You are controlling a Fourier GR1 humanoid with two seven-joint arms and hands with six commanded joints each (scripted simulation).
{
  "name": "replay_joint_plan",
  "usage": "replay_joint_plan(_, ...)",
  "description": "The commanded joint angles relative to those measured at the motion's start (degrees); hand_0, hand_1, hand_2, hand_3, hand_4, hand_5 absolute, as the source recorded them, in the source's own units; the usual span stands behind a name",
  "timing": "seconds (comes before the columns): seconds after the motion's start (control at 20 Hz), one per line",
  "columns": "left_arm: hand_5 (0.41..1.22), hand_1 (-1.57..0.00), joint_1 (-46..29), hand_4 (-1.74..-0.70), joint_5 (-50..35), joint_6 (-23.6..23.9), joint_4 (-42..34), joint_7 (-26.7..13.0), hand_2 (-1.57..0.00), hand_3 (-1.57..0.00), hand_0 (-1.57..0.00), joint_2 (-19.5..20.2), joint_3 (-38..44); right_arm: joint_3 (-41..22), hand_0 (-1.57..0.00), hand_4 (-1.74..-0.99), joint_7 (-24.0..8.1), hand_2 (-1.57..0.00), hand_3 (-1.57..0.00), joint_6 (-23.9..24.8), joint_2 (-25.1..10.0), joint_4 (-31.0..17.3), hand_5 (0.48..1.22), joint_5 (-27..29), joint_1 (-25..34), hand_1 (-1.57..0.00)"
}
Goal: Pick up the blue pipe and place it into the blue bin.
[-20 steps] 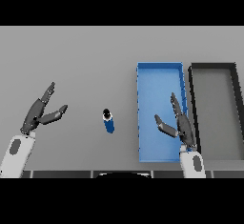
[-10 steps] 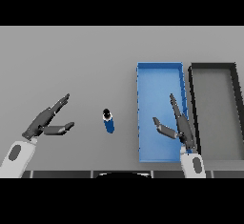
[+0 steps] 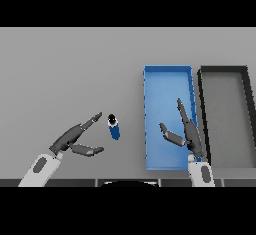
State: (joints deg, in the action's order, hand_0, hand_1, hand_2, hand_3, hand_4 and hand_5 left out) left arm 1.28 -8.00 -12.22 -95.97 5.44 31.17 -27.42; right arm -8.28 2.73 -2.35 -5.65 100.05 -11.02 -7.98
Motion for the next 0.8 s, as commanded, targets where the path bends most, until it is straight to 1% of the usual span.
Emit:
replay_joint_plan(0.0,0.463,0.0,-0.47,-1.19,0.76,0.21,0.56,0.25,0.0,0.0,0.0,-0.75,-0.69,0.19,0.0,-1.228,-0.46,0.0,0.0,-0.44,-0.21,0.13,0.621,0.57,0.39,0.0)
replay_joint_plan(0.05,0.465,0.0,1.1,-1.19,0.71,0.23,2.11,-0.67,0.0,0.0,0.0,-1.94,-0.67,-0.35,0.0,-1.23,-0.47,0.0,0.0,0.03,0.25,0.48,0.622,-0.18,-0.01,0.0)
replay_joint_plan(0.1,0.467,0.0,1.9,-1.2,1.13,0.48,3.32,-1.39,0.0,0.0,0.0,-3.93,-1.58,-0.53,0.0,-1.231,-0.01,0.0,0.0,0.02,0.34,0.59,0.623,-0.32,-0.54,0.0)
replay_joint_plan(0.15,0.468,0.0,2.24,-1.21,1.03,0.09,4.64,-1.8,0.0,0.0,0.0,-4.95,-1.95,-0.24,0.0,-1.229,0.49,0.0,0.0,-0.3,-0.28,1.57,0.622,0.03,-1.26,0.0)
replay_joint_plan(0.2,0.467,0.0,3.11,-1.2,1.42,0.28,6.19,-1.93,0.0,0.0,0.0,-5.88,-1.96,-0.43,0.0,-1.229,0.0,0.0,0.0,-0.18,-0.08,1.55,0.621,-0.17,-1.23,0.0)
replay_joint_plan(0.25,0.467,0.0,4.12,-1.19,1.39,0.2,8.09,-2.14,0.0,0.0,0.0,-7.73,-2.32,-0.65,0.0,-1.223,0.02,0.0,0.0,-0.16,0.2,1.21,0.618,-0.33,-1.39,0.0)
replay_joint_plan(0.35,0.469,0.0,5.29,-1.19,1.81,-0.42,10.39,-1.2,0.0,0.0,0.0,-9.57,-2.98,-0.4,0.0,-1.212,-0.57,0.0,0.0,0.28,-0.04,1.71,0.61,-0.68,-1.63,0.0)
replay_joint_plan(0.4,0.464,0.0,6.51,-1.17,2.77,0.0,11.38,-1.98,0.0,0.0,0.0,-10.9,-3.61,0.35,0.0,-1.208,-0.66,0.0,0.0,0.05,-0.66,1.51,0.608,-0.11,-1.72,0.0)
replay_joint_plan(0.45,0.459,0.0,7.37,-1.15,3.79,0.18,12.39,-2.17,0.0,0.0,0.0,-11.51,-4.1,-0.32,0.0,-1.206,-0.85,0.0,0.0,0.06,0.01,1.41,0.606,-0.34,-1.85,0.0)
replay_joint_plan(0.5,0.459,0.0,8.46,-1.14,4.98,0.67,13.61,-1.75,0.0,0.0,0.0,-12.21,-4.4,-0.39,0.0,-1.204,-0.44,0.0,0.0,0.16,0.06,1.81,0.607,-0.46,-1.73,0.0)
replay_joint_plan(0.55,0.462,0.0,8.85,-1.13,5.12,0.59,14.38,-1.51,0.0,0.0,0.0,-12.81,-4.55,0.05,0.0,-1.201,-0.72,0.0,0.0,0.6,0.07,1.5,0.605,-0.45,-1.06,0.0)
replay_joint_plan(0.6,0.479,0.0,9.19,-1.15,3.96,-0.22,15.35,-0.26,0.0,0.0,0.0,-13.96,-4.36,0.63,0.0,-1.202,-1.34,0.0,0.0,0.21,-0.51,1.77,0.606,0.25,-0.9,0.0)
replay_joint_plan(0.7,0.513,0.0,10.07,-1.19,3.19,-0.43,17.18,1.06,0.0,0.0,0.0,-15.72,-3.98,0.63,0.0,-1.207,-0.61,0.0,0.0,-0.22,-0.63,2.02,0.607,0.71,-1.95,0.0)
replay_joint_plan(0.75,0.533,0.0,10.75,-1.21,3.27,-0.16,18.05,1.42,0.0,0.0,0.0,-16.76,-3.97,0.56,0.0,-1.206,-1.62,0.0,0.0,-0.05,-0.16,1.32,0.606,0.7,-1.1,0.0)
